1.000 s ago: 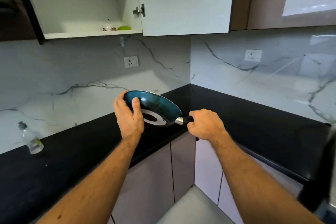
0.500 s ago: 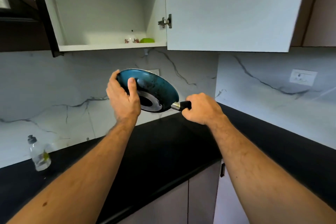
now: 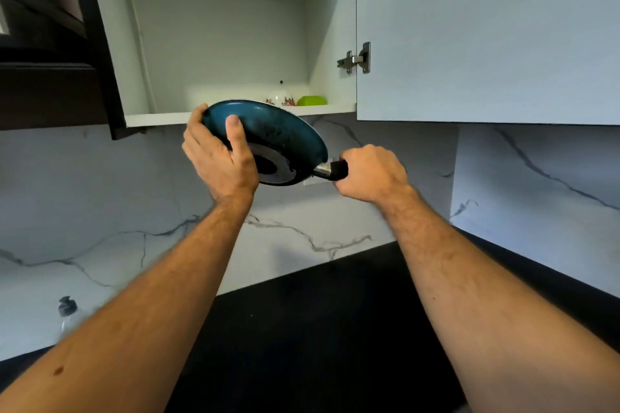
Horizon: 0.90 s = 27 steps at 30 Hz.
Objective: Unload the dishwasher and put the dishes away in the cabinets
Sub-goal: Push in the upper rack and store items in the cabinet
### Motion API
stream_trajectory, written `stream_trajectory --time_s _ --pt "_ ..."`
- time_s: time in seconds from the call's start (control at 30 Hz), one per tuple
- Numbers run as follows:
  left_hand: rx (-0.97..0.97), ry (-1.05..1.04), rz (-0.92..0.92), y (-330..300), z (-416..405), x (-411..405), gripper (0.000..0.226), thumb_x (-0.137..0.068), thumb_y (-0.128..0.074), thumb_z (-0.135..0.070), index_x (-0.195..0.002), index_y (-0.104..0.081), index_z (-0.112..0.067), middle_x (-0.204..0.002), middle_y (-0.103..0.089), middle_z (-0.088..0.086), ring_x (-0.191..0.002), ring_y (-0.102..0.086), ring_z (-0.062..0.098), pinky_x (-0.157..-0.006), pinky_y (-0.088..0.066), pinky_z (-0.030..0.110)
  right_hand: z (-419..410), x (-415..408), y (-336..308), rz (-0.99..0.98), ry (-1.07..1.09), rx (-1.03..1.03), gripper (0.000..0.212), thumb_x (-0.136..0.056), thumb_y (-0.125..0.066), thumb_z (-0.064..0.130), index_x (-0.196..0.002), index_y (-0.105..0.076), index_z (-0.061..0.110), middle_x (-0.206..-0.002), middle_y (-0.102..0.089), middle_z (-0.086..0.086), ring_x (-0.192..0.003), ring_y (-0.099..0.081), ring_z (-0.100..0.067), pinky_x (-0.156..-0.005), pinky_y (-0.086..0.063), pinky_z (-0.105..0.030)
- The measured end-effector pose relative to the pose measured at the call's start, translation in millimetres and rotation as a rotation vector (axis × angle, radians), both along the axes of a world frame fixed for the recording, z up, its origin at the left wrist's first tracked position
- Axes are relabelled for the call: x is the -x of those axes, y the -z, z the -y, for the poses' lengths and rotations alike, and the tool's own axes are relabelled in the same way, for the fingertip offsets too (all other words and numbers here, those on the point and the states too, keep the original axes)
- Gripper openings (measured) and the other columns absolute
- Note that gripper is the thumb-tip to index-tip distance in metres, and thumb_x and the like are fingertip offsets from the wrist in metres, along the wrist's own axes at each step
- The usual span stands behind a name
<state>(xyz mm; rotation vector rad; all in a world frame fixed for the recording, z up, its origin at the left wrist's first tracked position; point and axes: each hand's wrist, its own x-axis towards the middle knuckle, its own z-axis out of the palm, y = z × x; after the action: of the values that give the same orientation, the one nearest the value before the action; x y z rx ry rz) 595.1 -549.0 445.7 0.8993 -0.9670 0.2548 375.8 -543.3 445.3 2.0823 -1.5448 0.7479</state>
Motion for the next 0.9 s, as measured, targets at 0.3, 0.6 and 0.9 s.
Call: stream_trajectory --time_s 0.3,0.6,0.9 --pt "0.121 -0.153 0.027 -67.9 54.2 -13.3 0.066 -0.095 -0.03 -0.06 -0.142 -0.046 -0.017 -0.137 -0.05 0.003 -0.122 -0.042 0.017 -0.106 -0.035 0.033 78.9 -10.7 -71.7 0.004 -0.118 0.154 0.014 -0.072 -0.063 0.035 -0.078 -0.057 0.025 -0.06 -0.047 0.007 -0.063 -0.053 -0.021 -0.057 -0.041 -0.025" --pt "-0.024 -0.392 0.019 -142.1 91.7 -22.4 0.072 -0.089 -0.029 -0.067 -0.147 -0.039 -0.025 -0.137 -0.045 0.005 -0.126 -0.036 0.022 -0.108 -0.03 0.036 142.7 -34.7 -135.7 0.111 -0.244 0.083 0.018 -0.072 -0.063 0.035 -0.065 -0.052 0.022 -0.062 -0.056 0.001 -0.059 -0.056 -0.016 -0.054 -0.048 -0.026" --pt "-0.557 -0.422 0.052 -202.3 137.0 -64.4 0.069 -0.08 -0.039 -0.065 -0.133 -0.049 -0.022 -0.134 -0.048 0.011 -0.129 -0.035 0.03 -0.093 -0.038 0.05 207.7 -77.7 -167.5 0.225 -0.377 -0.163 0.017 -0.08 -0.066 0.031 -0.089 -0.058 0.018 -0.076 -0.06 -0.004 -0.065 -0.057 -0.017 -0.055 -0.041 -0.025"
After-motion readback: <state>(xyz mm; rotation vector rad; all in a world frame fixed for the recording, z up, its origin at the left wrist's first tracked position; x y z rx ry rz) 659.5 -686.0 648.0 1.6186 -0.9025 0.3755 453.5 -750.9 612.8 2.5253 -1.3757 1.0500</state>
